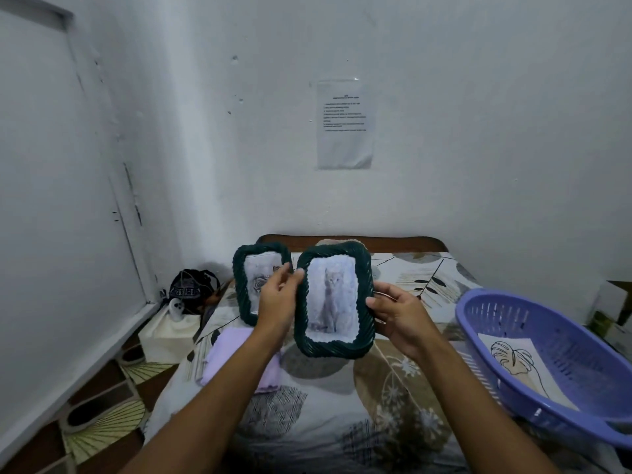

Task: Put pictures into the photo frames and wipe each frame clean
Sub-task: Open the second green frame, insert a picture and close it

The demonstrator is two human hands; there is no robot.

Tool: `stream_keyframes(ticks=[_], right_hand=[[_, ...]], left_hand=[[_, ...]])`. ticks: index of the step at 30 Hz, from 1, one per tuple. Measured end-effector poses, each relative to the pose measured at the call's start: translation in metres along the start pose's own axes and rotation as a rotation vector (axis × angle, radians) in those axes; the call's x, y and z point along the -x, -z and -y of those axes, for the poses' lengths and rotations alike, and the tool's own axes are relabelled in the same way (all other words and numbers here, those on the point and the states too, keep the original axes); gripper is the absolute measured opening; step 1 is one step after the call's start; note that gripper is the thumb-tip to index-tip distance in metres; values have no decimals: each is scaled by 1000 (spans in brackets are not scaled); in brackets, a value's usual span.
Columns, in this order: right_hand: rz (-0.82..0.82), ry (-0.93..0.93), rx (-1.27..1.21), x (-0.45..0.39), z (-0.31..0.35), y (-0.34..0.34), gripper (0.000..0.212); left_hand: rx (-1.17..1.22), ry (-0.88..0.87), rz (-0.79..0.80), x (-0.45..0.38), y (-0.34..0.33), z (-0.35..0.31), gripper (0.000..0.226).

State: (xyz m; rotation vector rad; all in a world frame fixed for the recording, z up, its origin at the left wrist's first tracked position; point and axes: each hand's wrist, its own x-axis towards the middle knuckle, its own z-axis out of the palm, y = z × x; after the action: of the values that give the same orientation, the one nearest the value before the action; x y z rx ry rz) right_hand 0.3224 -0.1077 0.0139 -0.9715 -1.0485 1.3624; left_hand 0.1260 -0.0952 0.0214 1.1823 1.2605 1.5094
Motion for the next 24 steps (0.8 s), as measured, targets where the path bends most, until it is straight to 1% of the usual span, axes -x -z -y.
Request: stream_keyframes(ticks=[1, 2, 3, 4, 6, 8, 10, 13, 15, 17, 19, 20, 21, 22, 24], right_hand=[[-8, 16, 32, 1, 0, -2, 24], [-18, 42, 85, 2, -1, -4, 25], [-27, 76, 154, 3, -1, -7, 27], [-36, 124, 236, 5, -2, -12, 29], [-54, 264, 443, 5, -7, -18, 29], [-71, 393, 616, 8, -11, -26, 31], [-87, 482, 706, 10, -12, -30, 35], [-60, 518, 750, 7, -7, -28, 37], [-86, 490, 711, 3, 0, -21, 35], [-194, 471, 649, -3, 8, -12, 28], [-305, 445, 655, -8, 12, -1, 24], [-329, 384, 675, -10, 11, 4, 27], [-314, 279, 689, -11, 9, 9, 32], [-267, 143, 679, -12, 4, 12, 35], [-146, -109, 558, -10, -11, 16, 34]], left_hand=[[-93, -87, -31, 0, -2, 0, 28], [-139, -153, -21, 2, -5, -2, 23], [-141, -177, 22, 5, -11, -6, 17], [-123, -161, 78, 8, -17, -11, 16], [-42, -38, 152, 10, -30, -20, 25], [25, 60, 133, 8, -41, -23, 29], [58, 97, 88, 3, -46, -22, 29], [148, 171, 140, -3, -40, -22, 24], [218, 227, 207, -9, -30, -19, 23], [254, 277, 274, -16, -20, -11, 20], [259, 317, 332, -21, -11, -1, 13], [260, 342, 358, -22, -8, 4, 12], [266, 369, 375, -23, -5, 10, 13], [274, 401, 382, -23, -3, 15, 13], [275, 468, 361, -23, 0, 29, 15]])
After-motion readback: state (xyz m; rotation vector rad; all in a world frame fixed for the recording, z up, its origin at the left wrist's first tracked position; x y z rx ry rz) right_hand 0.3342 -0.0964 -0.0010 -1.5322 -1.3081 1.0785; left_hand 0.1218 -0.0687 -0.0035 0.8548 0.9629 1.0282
